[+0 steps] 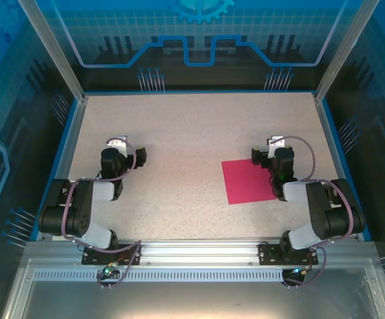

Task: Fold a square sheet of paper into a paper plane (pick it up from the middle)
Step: Move the square sheet of paper to the center of the table.

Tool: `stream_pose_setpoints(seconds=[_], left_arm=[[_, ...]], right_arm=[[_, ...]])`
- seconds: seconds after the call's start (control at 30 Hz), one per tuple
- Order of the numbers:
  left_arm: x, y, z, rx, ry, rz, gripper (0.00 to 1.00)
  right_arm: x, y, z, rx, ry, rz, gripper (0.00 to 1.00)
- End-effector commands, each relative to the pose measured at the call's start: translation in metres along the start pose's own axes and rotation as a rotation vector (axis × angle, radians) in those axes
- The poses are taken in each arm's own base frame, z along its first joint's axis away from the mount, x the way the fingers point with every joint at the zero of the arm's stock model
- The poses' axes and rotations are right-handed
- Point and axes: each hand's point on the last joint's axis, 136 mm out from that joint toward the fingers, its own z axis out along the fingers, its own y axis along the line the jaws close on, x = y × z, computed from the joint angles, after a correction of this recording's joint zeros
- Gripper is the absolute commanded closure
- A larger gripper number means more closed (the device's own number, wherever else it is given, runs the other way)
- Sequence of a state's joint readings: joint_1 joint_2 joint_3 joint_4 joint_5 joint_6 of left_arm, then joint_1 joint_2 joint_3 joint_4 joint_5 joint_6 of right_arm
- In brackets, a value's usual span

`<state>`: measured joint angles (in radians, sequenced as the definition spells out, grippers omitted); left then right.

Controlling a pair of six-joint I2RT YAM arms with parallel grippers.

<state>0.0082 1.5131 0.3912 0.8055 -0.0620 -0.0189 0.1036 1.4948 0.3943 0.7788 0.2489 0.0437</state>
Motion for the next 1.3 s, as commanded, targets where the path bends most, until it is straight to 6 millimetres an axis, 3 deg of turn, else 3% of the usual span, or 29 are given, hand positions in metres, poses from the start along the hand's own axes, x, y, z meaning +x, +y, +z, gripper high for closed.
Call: stream_pose_setpoints(seconds=[0.0,0.67,0.77,0.87,1.1,1.27], left_arm=[[-0.007,-0.007,0.003,0.026,-0.012,0.021,0.02],[-0.007,-0.007,0.003,0.025,-0.014,0.022,0.02],[-0.009,-0.003,0.003,0.006,-0.017,0.014,0.01],[-0.02,-0.002,-0.003,-0.011,-0.024,0.007,0.02],[-0.056,0.004,-0.031,-0.075,0.017,-0.089,0.02],[-0.082,-0.009,-0.052,-0.032,0.055,-0.239,0.01]], right_arm=[[-0.007,-0.006,0.002,0.008,-0.025,0.005,0.01],[-0.008,-0.006,0.002,0.006,-0.027,0.005,0.01],[-0.015,-0.004,-0.001,0.005,-0.023,-0.014,0.01],[-0.03,0.002,-0.013,0.046,-0.001,-0.061,0.01],[-0.045,0.007,-0.057,0.084,0.147,0.029,0.01],[-0.027,0.009,-0.084,0.096,0.367,0.176,0.01]])
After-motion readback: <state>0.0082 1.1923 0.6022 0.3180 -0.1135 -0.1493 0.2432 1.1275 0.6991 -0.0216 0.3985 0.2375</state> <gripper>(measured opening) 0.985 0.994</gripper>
